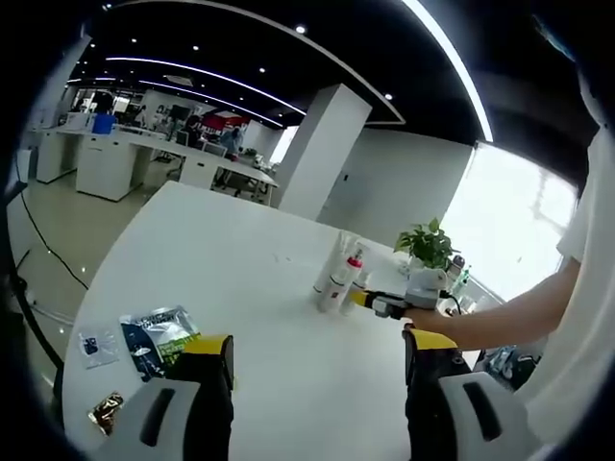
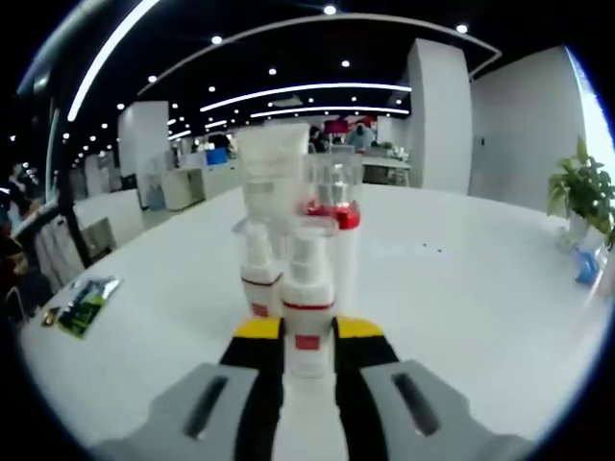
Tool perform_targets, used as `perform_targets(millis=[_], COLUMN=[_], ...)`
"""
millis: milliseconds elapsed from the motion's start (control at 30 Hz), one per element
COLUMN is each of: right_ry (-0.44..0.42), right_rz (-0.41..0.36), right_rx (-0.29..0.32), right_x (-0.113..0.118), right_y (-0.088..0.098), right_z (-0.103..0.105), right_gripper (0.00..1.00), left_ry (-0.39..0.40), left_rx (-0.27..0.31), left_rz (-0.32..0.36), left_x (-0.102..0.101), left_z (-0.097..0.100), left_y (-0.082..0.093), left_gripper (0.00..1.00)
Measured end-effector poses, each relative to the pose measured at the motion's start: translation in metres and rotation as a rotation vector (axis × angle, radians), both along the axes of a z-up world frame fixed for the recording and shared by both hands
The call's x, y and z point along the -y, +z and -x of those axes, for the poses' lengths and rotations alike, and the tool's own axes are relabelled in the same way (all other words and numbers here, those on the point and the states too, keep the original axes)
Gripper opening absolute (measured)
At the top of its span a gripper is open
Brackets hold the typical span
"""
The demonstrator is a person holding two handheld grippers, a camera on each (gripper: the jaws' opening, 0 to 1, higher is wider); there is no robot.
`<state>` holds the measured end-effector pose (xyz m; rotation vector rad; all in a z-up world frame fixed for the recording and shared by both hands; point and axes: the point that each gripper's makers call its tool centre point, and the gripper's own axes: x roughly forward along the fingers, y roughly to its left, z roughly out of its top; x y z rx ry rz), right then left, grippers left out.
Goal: Arrange the skincare products in the storage area until every visible bottle or jar stands upright without overlapping.
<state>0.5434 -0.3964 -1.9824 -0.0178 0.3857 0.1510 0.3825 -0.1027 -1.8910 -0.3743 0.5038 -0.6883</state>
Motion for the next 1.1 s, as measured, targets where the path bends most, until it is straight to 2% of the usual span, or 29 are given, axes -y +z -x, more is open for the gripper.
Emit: perform_targets(millis=[500, 1000, 1067, 1100], right_ry=[0.006, -0.017, -0.022, -0.026], right_rz=[0.027, 0.012, 0.017, 0.057], right_rx=[0.018, 0.042, 0.033, -0.006], right_x=[-0.003, -0.005, -0.005, -0.002], right_y=[0.000, -0.006, -0.007, -0.015], right_z=[0.000, 0.001, 0.001, 0.003], right_gripper=[0.17, 0.17, 0.17, 0.17], left_ry=[0.008, 0.037, 0.036, 0.033], left_rx=[-0.012, -0.027, -0.028, -0.028], left_rz=[-0.003, -0.014, -0.013, -0.015], left_x=[-0.001, -0.009, -0.008, -0.006], left_z=[0.003, 0.003, 0.003, 0.002], left_y=[-0.004, -0.007, -0.007, -0.007], left_gripper=[0.75, 0.74, 0.74, 0.74])
